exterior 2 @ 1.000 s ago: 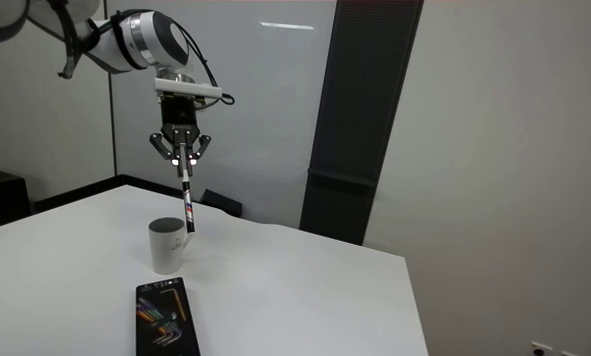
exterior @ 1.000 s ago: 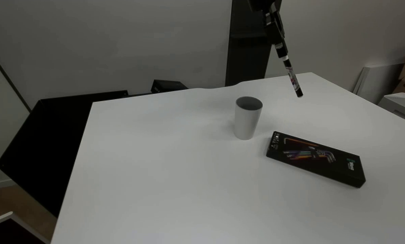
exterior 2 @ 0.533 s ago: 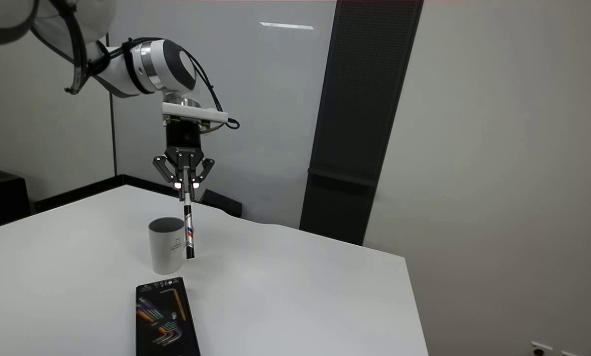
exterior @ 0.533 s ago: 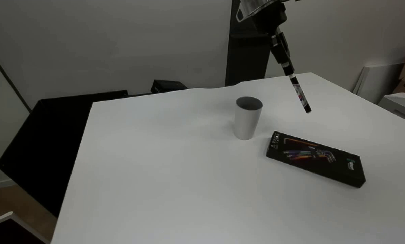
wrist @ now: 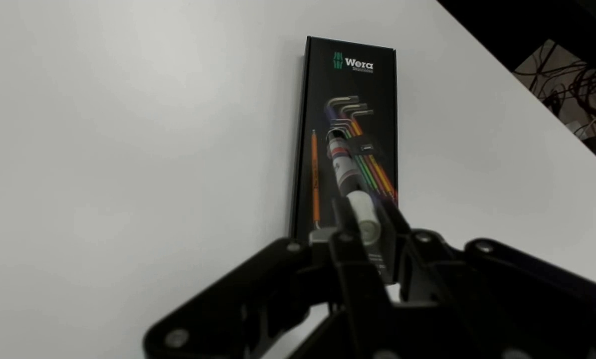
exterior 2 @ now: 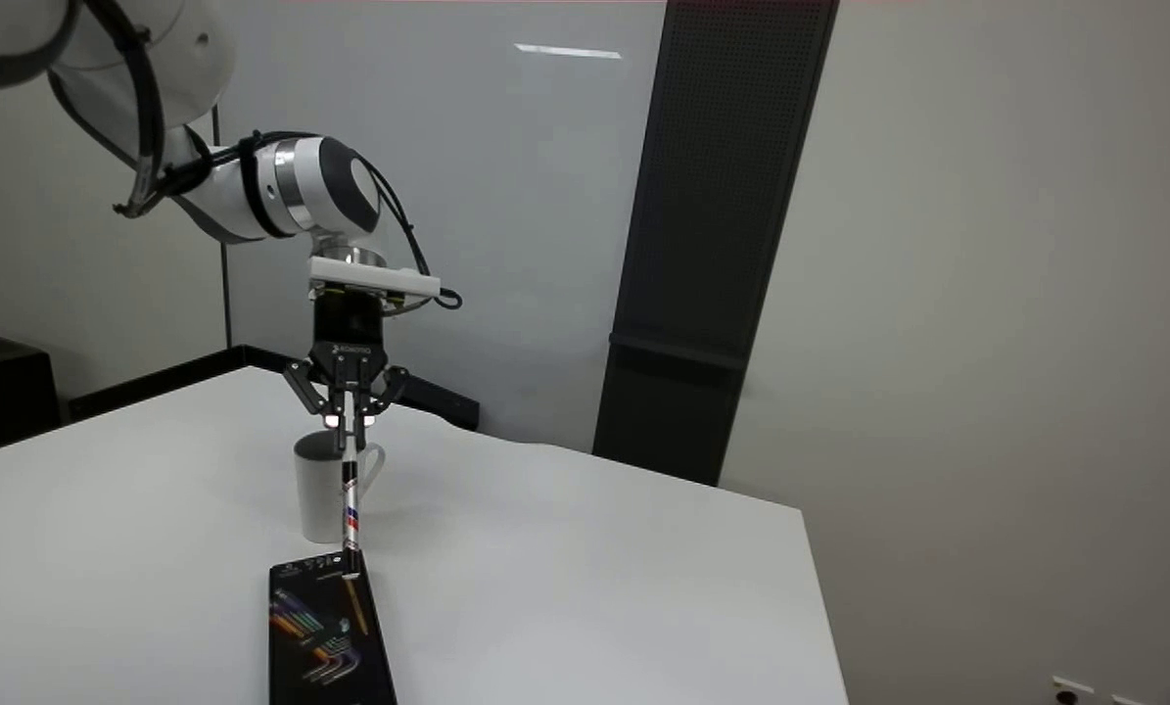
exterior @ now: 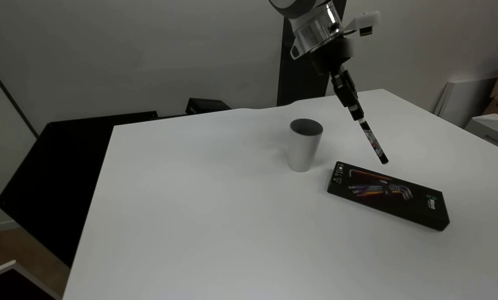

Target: Remove the marker from the mug and put it on the tray.

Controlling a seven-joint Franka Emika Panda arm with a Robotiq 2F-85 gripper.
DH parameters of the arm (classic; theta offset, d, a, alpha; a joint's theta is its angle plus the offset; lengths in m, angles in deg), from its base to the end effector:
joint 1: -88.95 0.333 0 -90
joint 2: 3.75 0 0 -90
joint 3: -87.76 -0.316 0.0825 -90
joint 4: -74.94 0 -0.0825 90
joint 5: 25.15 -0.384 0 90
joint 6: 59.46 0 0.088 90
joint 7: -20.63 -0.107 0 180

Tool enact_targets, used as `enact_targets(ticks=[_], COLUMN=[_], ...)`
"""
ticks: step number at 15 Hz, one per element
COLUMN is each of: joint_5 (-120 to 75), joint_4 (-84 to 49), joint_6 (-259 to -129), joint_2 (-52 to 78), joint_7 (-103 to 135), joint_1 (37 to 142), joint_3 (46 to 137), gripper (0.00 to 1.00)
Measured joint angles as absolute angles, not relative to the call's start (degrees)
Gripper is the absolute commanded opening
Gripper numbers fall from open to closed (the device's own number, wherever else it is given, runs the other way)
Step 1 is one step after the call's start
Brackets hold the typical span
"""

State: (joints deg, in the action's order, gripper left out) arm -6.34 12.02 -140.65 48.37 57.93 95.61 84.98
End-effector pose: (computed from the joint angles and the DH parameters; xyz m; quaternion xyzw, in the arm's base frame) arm 0.6968 0.0672 0.2410 0.8616 0.3937 -0.3133 0.0676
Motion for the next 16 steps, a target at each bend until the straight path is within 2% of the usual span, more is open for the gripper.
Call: enact_targets(ticks=[16], joint_5=[-5.9], joint_4=[-1.9], joint_6=[-143.1], joint_2=[44.9], joint_7=[57.8], joint_1=[95.4], joint_3=[84.2], gripper=[0.07])
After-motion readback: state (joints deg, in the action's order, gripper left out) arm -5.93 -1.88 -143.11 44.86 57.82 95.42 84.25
